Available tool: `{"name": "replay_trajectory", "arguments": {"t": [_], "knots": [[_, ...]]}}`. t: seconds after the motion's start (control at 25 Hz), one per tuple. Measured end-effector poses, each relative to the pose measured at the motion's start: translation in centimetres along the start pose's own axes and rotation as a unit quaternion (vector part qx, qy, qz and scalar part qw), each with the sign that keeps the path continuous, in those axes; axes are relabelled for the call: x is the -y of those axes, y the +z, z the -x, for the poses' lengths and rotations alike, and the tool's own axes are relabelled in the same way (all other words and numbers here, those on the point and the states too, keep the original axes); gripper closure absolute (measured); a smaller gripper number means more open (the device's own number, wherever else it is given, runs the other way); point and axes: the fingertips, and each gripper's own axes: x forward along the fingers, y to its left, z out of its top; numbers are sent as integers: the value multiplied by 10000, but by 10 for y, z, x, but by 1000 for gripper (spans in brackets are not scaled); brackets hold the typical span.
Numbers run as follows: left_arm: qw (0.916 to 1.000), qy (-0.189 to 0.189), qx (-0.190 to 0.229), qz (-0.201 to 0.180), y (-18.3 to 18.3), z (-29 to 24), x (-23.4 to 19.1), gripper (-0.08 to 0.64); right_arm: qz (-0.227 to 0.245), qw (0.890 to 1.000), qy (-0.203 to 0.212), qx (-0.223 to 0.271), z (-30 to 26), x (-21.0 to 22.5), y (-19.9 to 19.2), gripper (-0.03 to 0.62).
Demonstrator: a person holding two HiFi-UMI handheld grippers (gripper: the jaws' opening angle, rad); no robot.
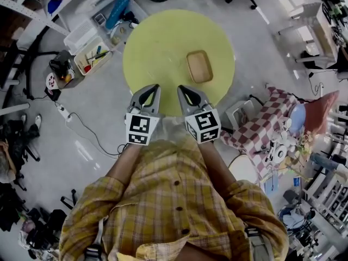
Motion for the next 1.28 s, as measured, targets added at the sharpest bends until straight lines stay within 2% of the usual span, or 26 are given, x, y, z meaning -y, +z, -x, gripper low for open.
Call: {"name": "replay_trajectory", "arguments": {"t": [0.36, 0.72, 1.04, 1.28], "knots": [[9980, -127, -525, -323, -24, -38, 1, 557, -80, 9999, 51, -98, -9, 11, -9, 594], [9931, -239, -1102, -308, -59, -70, -4, 554, -195, 9996, 83, -167, -14, 21, -14, 594], [9890, -339, -1369, -452, -75, -89, -6, 528, -272, 9994, 67, -187, -18, 29, -16, 594], [9844, -382, -1569, -704, -88, -103, -4, 522, -306, 9992, 116, -227, -18, 29, -20, 594]]}}
